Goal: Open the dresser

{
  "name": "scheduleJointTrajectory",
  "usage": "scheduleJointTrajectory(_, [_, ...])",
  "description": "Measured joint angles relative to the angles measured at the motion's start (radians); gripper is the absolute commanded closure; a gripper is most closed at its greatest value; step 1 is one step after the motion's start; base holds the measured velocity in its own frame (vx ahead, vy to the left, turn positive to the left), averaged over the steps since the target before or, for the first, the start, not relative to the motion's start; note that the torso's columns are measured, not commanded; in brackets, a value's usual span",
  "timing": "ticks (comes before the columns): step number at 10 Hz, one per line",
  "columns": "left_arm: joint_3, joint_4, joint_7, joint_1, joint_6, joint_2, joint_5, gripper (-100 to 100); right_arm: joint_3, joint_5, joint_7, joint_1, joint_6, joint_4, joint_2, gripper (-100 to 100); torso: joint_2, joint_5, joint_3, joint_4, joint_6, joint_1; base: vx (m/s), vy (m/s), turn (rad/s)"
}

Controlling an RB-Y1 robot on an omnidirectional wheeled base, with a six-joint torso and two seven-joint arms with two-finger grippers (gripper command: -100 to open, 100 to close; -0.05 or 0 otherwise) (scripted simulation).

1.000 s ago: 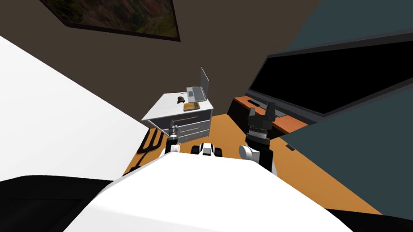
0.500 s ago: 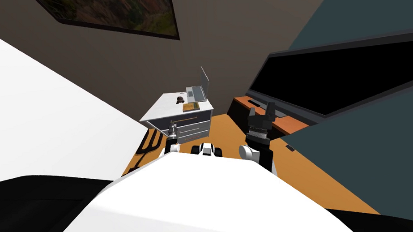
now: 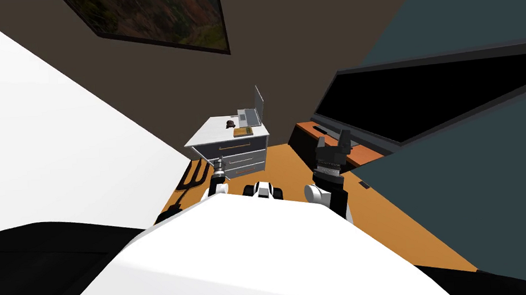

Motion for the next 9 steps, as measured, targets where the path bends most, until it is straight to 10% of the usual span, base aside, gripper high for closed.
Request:
scheduleJointTrajectory(1, [0.0,-0.001,0.0,0.001,0.002,0.0,0.0,-100,0.0,0.0,0.0,0.0,0.0,0.0,0.0,0,-0.006,0.001,-0.003,-0.001,0.0,0.004,-0.015,-0.012,-0.002])
scheduleJointTrajectory(5, [0.002,-0.009,0.002,0.002,0.009,0.084,0.002,-100,0.0,0.0,0.0,0.001,0.0,0.0,0.0,0,-0.003,0.001,-0.002,-0.001,0.0,0.003,0.047,0.02,0.0])
scheduleJointTrajectory(9, [0.013,-0.012,0.005,-0.018,0.044,0.067,0.011,-100,0.0,0.0,0.0,0.001,0.0,0.0,0.0,0,-0.001,0.0,-0.001,0.0,0.0,0.001,0.13,0.037,-0.002])
